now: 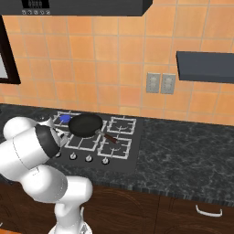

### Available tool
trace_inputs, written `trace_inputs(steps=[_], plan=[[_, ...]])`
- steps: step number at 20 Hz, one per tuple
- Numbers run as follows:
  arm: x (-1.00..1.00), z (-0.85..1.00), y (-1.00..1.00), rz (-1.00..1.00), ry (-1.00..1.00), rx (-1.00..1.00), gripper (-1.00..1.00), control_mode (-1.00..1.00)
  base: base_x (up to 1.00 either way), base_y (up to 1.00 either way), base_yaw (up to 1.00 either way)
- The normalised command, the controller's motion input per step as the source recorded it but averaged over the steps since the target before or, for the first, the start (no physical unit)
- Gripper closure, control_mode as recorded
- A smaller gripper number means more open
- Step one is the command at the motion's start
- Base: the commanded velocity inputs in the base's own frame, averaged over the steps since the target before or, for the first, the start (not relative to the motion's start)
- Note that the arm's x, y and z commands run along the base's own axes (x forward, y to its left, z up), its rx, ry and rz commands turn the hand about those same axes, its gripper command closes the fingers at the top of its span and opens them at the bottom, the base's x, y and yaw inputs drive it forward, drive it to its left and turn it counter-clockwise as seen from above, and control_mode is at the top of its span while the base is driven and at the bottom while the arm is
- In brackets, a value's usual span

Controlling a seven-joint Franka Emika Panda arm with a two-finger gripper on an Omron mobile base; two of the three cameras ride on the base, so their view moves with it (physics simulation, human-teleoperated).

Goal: Turn off the rear left burner of the stove.

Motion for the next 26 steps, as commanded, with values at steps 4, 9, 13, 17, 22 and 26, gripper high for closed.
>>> trace_inputs(steps=[4,9,13,17,22,26], plan=[[0.0,0.0,0.0,-0.36,0.0,0.07,1.0,-1.0,0.0,0.0,0.0],[0.0,0.0,0.0,-0.4,0.0,0.07,1.0,-1.0,0.0,0.0,0.0],[0.0,0.0,0.0,-0.41,0.0,0.09,1.0,-1.0,0.0,0.0,0.0],[0.0,0.0,0.0,-0.41,0.0,0.1,1.0,-1.0,0.0,0.0,0.0],[0.0,0.0,-0.02,-0.39,0.0,0.11,1.0,-1.0,0.0,0.0,0.0],[-0.01,0.0,0.0,-0.39,0.0,0.11,1.0,-1.0,0.0,0.0,0.0]])
